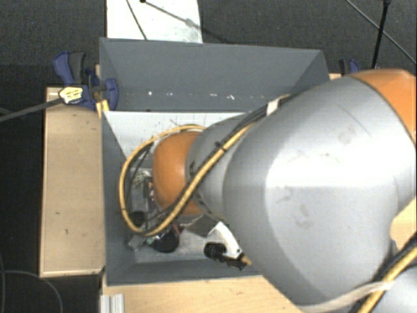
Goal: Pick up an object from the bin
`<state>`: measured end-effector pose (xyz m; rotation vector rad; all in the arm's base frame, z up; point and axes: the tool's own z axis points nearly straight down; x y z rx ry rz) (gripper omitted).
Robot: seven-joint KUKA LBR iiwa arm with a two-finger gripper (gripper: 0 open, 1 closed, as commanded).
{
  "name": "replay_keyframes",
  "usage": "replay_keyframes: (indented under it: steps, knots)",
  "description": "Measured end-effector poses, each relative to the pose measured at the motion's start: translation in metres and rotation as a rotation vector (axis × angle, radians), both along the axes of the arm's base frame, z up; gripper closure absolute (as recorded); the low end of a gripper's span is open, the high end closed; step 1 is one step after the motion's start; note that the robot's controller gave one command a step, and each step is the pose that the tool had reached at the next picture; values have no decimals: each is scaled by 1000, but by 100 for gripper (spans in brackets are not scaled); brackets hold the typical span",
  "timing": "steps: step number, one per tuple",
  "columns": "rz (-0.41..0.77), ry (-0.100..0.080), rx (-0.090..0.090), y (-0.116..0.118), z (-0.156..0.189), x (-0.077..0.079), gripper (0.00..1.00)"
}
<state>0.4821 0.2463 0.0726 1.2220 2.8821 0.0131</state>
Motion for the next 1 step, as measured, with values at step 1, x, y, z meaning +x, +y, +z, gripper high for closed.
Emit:
replay_keyframes:
  steps: [1]
  knots:
    - [-3,-4,0,-1,2,2,100]
